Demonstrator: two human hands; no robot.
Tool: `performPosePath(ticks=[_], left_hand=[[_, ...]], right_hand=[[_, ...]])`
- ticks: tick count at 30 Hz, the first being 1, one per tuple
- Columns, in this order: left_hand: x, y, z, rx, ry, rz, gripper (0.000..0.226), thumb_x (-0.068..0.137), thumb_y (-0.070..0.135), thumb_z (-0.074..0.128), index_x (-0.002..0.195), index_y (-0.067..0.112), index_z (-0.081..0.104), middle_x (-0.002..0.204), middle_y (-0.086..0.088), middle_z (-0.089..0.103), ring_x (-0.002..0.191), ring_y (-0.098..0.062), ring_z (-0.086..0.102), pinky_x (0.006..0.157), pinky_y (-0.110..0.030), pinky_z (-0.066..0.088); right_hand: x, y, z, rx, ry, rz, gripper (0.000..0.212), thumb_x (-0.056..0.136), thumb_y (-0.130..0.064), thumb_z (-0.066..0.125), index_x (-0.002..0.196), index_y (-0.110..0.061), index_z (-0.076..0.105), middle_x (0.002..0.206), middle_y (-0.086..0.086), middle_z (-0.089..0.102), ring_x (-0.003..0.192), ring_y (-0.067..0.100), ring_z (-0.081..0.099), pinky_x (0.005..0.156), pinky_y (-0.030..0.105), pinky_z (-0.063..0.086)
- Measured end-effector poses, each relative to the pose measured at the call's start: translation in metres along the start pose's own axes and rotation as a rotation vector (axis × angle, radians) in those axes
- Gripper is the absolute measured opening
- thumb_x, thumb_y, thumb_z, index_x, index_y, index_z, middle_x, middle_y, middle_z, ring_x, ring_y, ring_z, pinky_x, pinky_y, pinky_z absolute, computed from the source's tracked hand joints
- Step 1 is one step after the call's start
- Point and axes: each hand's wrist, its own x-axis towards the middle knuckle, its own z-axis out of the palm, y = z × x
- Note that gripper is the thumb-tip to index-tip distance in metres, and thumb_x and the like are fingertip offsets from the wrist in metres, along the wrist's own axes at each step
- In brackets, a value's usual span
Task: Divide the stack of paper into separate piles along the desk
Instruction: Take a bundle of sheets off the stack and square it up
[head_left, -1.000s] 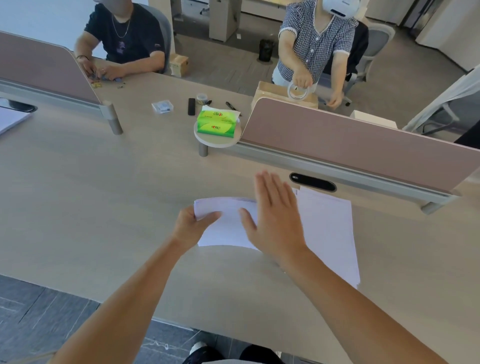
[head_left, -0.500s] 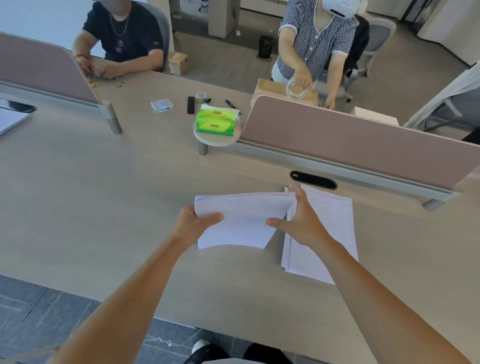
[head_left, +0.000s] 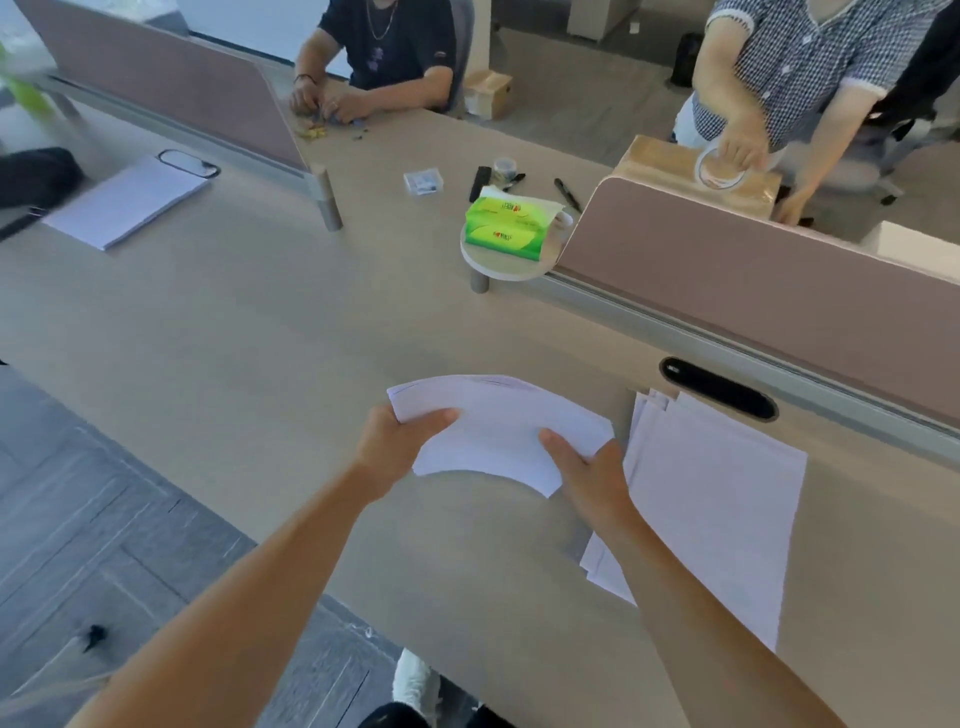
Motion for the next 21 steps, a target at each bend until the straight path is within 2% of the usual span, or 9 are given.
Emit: performPosePath(ticks=[3,6,9,12,13,14,16,19,21], left_hand=[[-0.006,0.007,0.001,-0.022,-0.001,0.062,0.039,0.077,0.022,0.075,0.110,0.003,0.071,0.114,-0.022,0.070,0.109,-0.037,0.066,0.091,-0.048,0.052],[-0.009,0.001,0.004,0.037,-0.003,0.012,0.036,0.075,0.012,0.078,0.110,0.001,0.071,0.111,-0.017,0.073,0.099,-0.025,0.070,0.082,-0.039,0.054],[-0.010,-0.008,0.013,0.034,0.068,-0.031,0.026,0.082,-0.003,0.073,0.108,-0.003,0.071,0.103,-0.010,0.075,0.093,-0.017,0.070,0.079,-0.030,0.051],[-0.011,-0.008,0.022,0.014,0.099,-0.012,0.030,0.084,0.007,0.072,0.112,-0.001,0.069,0.111,-0.018,0.072,0.098,-0.022,0.069,0.080,-0.037,0.052],[-0.011,-0.007,0.023,0.016,0.096,0.001,0.032,0.084,0.012,0.071,0.114,0.002,0.069,0.114,-0.023,0.070,0.100,-0.027,0.068,0.081,-0.044,0.053],[-0.012,-0.004,0.023,0.027,0.097,0.017,0.031,0.084,0.014,0.071,0.114,0.005,0.070,0.115,-0.025,0.068,0.103,-0.032,0.068,0.084,-0.051,0.052],[-0.014,0.002,0.021,0.040,0.127,0.052,0.029,0.085,0.014,0.071,0.114,0.012,0.071,0.115,-0.023,0.069,0.108,-0.037,0.066,0.090,-0.054,0.052],[-0.017,0.009,0.012,0.115,0.147,0.063,0.032,0.079,0.029,0.077,0.109,0.019,0.073,0.107,-0.013,0.074,0.101,-0.032,0.070,0.086,-0.054,0.055],[-0.020,0.016,0.002,0.169,0.196,0.037,0.028,0.066,0.044,0.079,0.087,0.024,0.076,0.089,-0.001,0.075,0.082,-0.019,0.070,0.077,-0.043,0.056]], right_hand=[[0.011,-0.002,-0.009,0.056,-0.056,-0.013,0.018,0.090,-0.018,0.069,0.081,-0.034,0.068,0.081,-0.020,0.069,0.072,-0.013,0.065,0.067,0.009,0.051],[0.020,0.007,-0.016,-0.008,-0.132,0.023,0.017,0.085,-0.016,0.075,0.082,-0.031,0.071,0.078,-0.019,0.073,0.075,-0.008,0.067,0.072,0.019,0.052],[0.023,0.015,-0.017,-0.044,-0.161,0.079,0.013,0.083,-0.019,0.078,0.080,-0.030,0.071,0.082,-0.008,0.075,0.076,-0.001,0.070,0.076,0.032,0.056],[0.024,0.012,-0.013,-0.018,-0.147,0.064,0.013,0.088,-0.015,0.072,0.077,-0.023,0.070,0.076,-0.006,0.075,0.076,0.002,0.071,0.077,0.039,0.056],[0.025,0.009,-0.011,-0.008,-0.133,0.047,0.013,0.089,-0.015,0.071,0.078,-0.008,0.070,0.079,0.005,0.075,0.082,0.016,0.072,0.078,0.046,0.056],[0.025,0.008,-0.009,-0.002,-0.117,0.032,0.029,0.089,-0.018,0.071,0.085,0.010,0.065,0.089,0.025,0.070,0.090,0.038,0.066,0.079,0.055,0.053],[0.025,0.005,-0.004,0.038,-0.105,-0.007,0.058,0.086,-0.029,0.072,0.100,0.023,0.050,0.106,0.043,0.053,0.097,0.057,0.050,0.077,0.067,0.046],[0.029,-0.004,-0.001,0.075,-0.091,-0.028,0.074,0.079,-0.046,0.076,0.096,0.022,0.050,0.099,0.043,0.054,0.087,0.057,0.053,0.063,0.060,0.051],[0.032,-0.014,0.002,0.079,-0.084,-0.023,0.063,0.081,-0.040,0.076,0.082,0.020,0.055,0.078,0.041,0.056,0.063,0.049,0.054,0.053,0.044,0.048]])
